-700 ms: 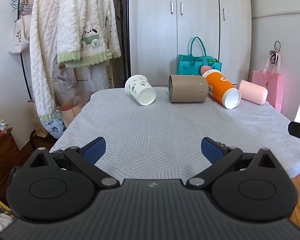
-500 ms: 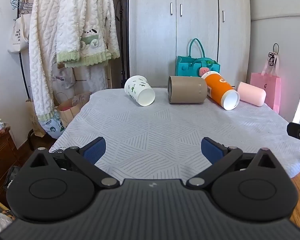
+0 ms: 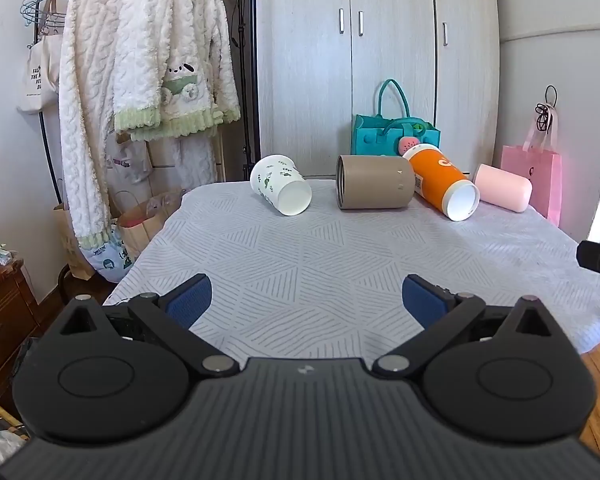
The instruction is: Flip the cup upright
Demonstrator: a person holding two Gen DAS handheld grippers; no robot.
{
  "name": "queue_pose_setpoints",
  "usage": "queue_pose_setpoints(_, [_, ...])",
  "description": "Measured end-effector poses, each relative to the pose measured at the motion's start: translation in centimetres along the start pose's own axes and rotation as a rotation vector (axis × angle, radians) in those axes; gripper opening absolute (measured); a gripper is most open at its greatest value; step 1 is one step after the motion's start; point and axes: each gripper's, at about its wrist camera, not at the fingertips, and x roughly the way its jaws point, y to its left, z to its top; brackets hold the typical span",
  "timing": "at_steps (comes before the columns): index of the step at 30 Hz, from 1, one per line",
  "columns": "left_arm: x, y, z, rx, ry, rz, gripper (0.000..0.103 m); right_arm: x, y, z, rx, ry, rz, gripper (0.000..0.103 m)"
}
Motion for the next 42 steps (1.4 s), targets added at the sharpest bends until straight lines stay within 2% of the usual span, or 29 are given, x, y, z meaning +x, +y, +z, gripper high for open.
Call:
queue_pose_setpoints(3, [0.0, 0.0, 0.0, 0.001, -0.001, 0.000, 0.103, 0.1, -0.9, 0.6, 0.003, 0.002, 0.001, 0.103])
queue_pose_setpoints(42, [-1.0, -0.4, 0.8, 0.006, -0.010, -0.001, 0.103, 0.0, -0.5, 0.2, 0.009, -0.003, 0.000, 0.103])
